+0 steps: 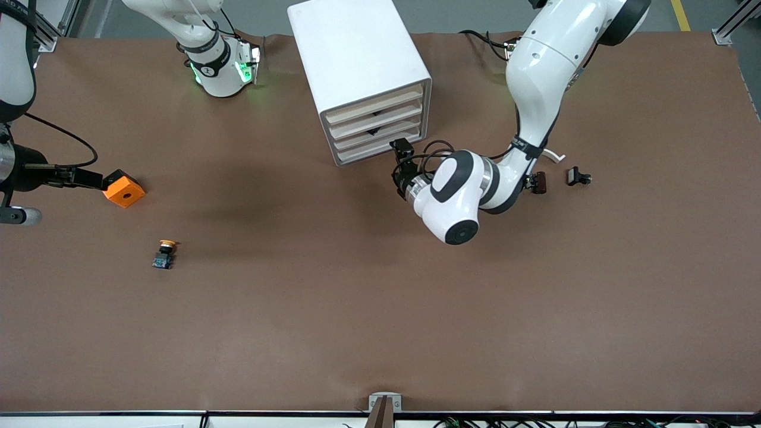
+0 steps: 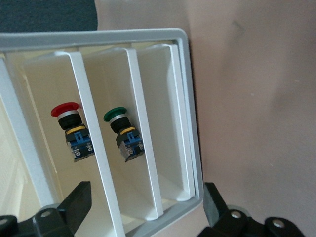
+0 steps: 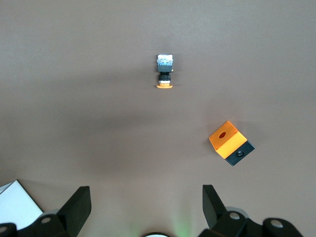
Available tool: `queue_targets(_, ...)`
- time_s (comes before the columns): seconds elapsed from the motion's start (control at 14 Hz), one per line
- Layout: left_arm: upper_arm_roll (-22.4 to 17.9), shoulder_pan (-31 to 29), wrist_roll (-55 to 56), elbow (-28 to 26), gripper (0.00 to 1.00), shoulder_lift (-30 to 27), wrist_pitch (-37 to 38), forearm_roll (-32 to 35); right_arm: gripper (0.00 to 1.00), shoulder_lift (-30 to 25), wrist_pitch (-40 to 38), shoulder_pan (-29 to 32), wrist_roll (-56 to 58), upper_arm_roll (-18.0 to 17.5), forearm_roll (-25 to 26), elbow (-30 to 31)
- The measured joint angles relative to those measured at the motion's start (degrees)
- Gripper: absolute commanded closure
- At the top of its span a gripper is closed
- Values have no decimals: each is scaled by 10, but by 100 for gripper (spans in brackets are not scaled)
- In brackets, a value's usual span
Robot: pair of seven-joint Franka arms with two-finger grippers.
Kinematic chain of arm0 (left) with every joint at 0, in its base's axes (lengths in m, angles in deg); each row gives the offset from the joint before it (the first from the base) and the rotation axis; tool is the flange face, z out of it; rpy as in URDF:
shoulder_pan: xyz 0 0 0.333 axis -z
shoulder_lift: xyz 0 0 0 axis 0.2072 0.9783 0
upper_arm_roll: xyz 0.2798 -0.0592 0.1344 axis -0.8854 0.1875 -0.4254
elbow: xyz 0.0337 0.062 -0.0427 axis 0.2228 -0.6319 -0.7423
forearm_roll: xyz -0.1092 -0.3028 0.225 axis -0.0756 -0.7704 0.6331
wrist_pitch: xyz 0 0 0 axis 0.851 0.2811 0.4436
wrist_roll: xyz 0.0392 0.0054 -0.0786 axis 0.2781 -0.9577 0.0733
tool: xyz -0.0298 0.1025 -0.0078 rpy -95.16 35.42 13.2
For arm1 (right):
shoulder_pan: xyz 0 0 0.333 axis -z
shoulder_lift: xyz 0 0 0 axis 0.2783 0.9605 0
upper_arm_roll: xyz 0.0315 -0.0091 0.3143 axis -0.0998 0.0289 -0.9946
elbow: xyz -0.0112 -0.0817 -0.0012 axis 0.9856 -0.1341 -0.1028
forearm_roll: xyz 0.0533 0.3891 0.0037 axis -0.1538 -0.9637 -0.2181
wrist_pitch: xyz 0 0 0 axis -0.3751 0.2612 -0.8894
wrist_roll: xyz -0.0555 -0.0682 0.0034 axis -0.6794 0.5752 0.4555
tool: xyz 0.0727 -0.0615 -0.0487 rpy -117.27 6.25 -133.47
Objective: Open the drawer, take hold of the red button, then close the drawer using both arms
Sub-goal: 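Grasp the drawer handle with the left gripper, then pull the drawer open with the left gripper while the right gripper approaches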
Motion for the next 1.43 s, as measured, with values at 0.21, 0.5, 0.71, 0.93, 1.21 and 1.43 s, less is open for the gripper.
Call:
queue_targets(0.21,0,27,20,-2,35,14,18,-6,0,0,0,-2,0,-1,-1,0)
queue_targets(0.5,-1,36,39,-2,51,21,52,-24,0,0,-2,-27,-77,-5,-2,0)
queue_targets(0.71,0,39,48,-2,51,21,60,-40,0,0,-1,-79,-175,-8,-2,-1)
queue_targets(0.93,0,47,51,-4,53,22,64,-50,0,0,10,-133,-264,-10,-12,-1)
queue_targets(1.21,0,69,70,-5,87,28,64,-55,0,2,61,-202,-371,-12,-24,0)
queue_targets(1.43,0,73,77,-5,100,28,64,-55,0,8,89,-254,-442,-12,-25,0)
